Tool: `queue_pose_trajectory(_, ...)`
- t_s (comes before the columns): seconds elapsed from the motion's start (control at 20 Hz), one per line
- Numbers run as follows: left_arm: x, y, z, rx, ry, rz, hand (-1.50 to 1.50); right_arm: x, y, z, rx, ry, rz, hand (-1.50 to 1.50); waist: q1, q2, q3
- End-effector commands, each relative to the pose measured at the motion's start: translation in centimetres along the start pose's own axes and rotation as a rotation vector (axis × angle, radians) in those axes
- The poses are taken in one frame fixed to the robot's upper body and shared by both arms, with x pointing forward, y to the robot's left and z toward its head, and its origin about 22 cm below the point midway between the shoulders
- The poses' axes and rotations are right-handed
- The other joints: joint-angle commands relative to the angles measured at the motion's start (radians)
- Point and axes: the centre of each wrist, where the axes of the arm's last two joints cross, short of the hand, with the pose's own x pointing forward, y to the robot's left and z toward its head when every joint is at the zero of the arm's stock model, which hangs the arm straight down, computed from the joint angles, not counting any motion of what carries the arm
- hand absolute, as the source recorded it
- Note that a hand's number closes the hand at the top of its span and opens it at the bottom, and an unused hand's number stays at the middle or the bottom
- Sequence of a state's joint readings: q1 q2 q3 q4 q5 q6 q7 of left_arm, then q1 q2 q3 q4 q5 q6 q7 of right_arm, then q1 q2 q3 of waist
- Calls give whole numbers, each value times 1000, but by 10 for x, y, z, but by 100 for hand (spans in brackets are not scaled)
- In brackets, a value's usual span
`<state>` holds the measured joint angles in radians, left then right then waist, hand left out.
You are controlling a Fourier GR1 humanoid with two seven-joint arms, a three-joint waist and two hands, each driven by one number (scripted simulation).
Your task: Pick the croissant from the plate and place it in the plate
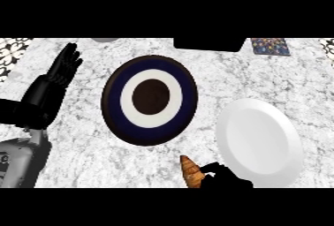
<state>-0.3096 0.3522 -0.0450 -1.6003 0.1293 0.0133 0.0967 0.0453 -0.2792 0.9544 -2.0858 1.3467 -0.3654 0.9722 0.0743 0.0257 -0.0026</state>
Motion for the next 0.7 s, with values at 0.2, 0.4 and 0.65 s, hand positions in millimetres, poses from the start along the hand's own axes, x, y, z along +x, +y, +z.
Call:
queue_pose_trajectory(0.2,9,-2,-12,-33,-6,7,0,37,43,-86,-28,175,-58,150,23,10,1)
queue_pose_trajectory(0.4,0,-5,-8,-20,-10,13,0,38,53,-128,-81,265,-148,-150,29,5,3)
queue_pose_trajectory(0.65,3,-5,-11,-46,-33,9,0,53,56,-177,-79,242,-257,-150,64,10,4)
